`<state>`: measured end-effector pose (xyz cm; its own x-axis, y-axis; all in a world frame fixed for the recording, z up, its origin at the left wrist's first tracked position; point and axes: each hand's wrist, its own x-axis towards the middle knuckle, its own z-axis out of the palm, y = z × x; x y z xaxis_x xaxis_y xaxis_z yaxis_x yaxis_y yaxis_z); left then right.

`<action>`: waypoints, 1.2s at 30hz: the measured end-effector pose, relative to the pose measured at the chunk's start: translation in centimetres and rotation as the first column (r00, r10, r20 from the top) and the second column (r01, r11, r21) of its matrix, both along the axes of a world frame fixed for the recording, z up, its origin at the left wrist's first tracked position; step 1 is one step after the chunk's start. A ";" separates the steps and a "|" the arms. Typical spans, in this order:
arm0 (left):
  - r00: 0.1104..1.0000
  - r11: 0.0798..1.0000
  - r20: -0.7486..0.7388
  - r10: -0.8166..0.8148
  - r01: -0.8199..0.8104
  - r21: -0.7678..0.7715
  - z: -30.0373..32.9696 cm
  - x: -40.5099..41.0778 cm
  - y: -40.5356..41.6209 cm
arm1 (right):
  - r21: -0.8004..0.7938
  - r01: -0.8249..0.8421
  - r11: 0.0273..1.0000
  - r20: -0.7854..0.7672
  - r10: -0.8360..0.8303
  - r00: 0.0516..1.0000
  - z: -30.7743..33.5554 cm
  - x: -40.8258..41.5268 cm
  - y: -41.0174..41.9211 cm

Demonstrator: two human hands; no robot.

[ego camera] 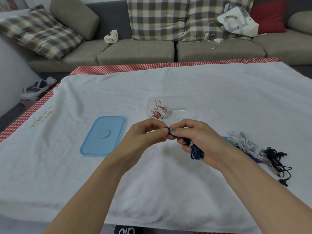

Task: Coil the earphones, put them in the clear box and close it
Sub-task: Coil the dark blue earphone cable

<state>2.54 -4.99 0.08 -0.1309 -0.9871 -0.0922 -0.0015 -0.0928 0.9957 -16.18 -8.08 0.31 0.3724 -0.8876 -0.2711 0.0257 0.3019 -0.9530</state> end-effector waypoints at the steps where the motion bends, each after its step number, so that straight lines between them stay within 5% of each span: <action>1: 0.999 1.000 -0.042 -0.006 0.007 0.023 0.0 0.0 -0.1 | 0.005 0.004 1.000 0.010 -0.004 1.000 0.0 0.0 0.0; 18: 0.865 0.944 -0.479 0.151 0.017 0.328 0.1 -1.3 -0.2 | 0.187 0.044 0.981 0.197 -0.081 0.977 0.3 0.6 0.3; 22: 0.884 0.969 -0.436 0.168 -0.066 0.239 -0.2 -2.0 -0.2 | 0.245 0.064 0.967 0.272 -0.132 0.953 0.2 1.0 0.3; 27: 0.952 0.964 -0.207 0.226 -0.249 -0.092 -0.5 -2.7 -0.1 | 0.301 0.100 0.949 0.361 -0.210 0.908 0.3 1.7 0.5; 36: 0.945 0.929 -0.119 0.306 -0.324 -0.178 -0.2 -3.2 0.3 | 0.322 0.150 0.935 0.413 -0.281 0.866 0.5 2.1 1.0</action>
